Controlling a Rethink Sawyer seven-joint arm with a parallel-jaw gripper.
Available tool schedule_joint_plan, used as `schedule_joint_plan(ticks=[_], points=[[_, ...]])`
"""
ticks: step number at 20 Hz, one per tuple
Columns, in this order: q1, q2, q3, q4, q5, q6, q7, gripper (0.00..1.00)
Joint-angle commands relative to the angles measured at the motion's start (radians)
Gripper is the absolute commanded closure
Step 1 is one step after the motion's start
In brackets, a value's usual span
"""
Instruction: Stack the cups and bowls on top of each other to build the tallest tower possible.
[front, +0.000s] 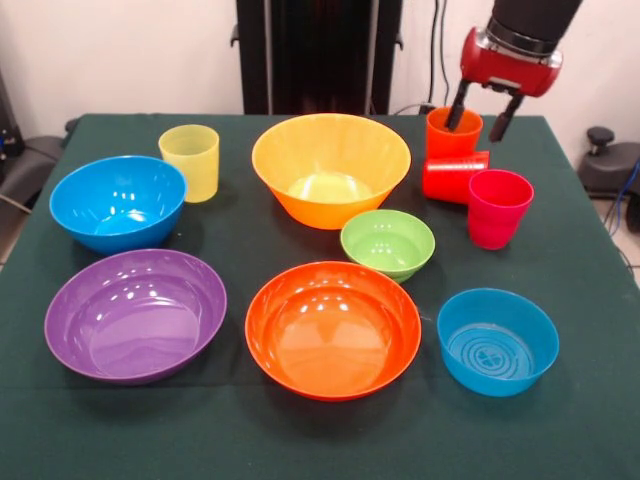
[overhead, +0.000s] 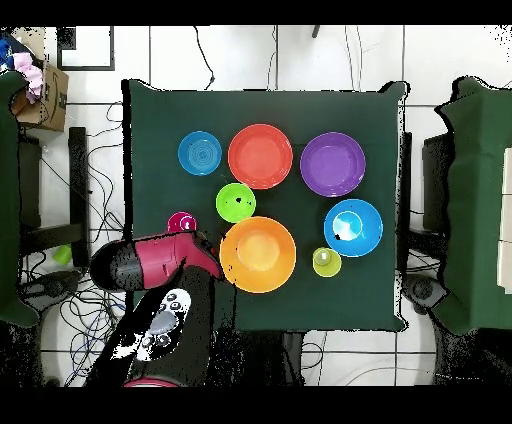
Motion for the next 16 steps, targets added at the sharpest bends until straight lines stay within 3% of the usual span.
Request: schedule_joint_plan(ticks=[1,4,8,12,16], points=[[-0.034,0.063,0.048,-0.023,0.06,-0.118,0.202,0.0],[-0.049,0.087,0.063,-0.058,0.063,-0.12,0.185,0.0],[-0.022,0.137,0.06,-0.104,0.105,-0.153,0.228,0.0],[0.041,0.146,0.031,-0.183,0.166,-0.044,0.266,0.0],[0.062,0.098,0.039,-0.212,0.22,0.115,0.28,0.0]])
